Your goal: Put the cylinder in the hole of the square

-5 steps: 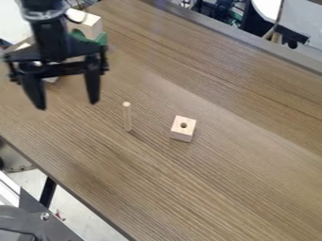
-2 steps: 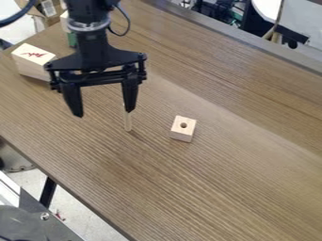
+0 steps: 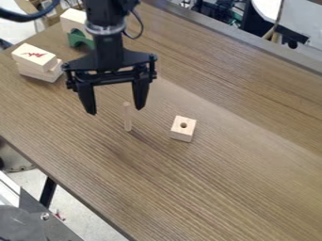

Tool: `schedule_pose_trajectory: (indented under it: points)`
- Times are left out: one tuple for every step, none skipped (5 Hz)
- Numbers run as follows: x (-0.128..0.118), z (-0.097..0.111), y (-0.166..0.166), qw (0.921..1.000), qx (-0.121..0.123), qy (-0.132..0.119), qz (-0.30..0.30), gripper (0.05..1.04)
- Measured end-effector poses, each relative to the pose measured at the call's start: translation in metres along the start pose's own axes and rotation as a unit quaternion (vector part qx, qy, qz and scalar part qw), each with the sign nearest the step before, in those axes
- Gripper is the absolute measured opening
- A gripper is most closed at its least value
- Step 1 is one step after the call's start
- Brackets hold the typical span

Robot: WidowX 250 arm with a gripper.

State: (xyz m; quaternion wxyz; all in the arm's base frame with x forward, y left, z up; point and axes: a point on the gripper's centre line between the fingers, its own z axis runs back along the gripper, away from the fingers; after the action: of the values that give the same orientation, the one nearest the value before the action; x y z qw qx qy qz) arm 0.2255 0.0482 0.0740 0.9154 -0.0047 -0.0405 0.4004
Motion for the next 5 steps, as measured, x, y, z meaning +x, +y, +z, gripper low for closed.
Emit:
schedule_pose_trajectory:
  points:
    - [0.011, -0.009, -0.005, 1.0, 0.006, -0.005, 0.004, 0.947]
    - [0.013, -0.023, -0.003, 0.9996, 0.016, 0.011, 0.021, 0.648]
    - [0.013, -0.025, -0.004, 0.9992, 0.007, 0.008, 0.037, 0.347]
    - [0.005, -0.03, 0.0, 0.9981, 0.009, 0.011, 0.059, 0.163]
    - [-0.001, -0.029, -0.003, 0.9961, 0.013, 0.006, 0.087, 0.127]
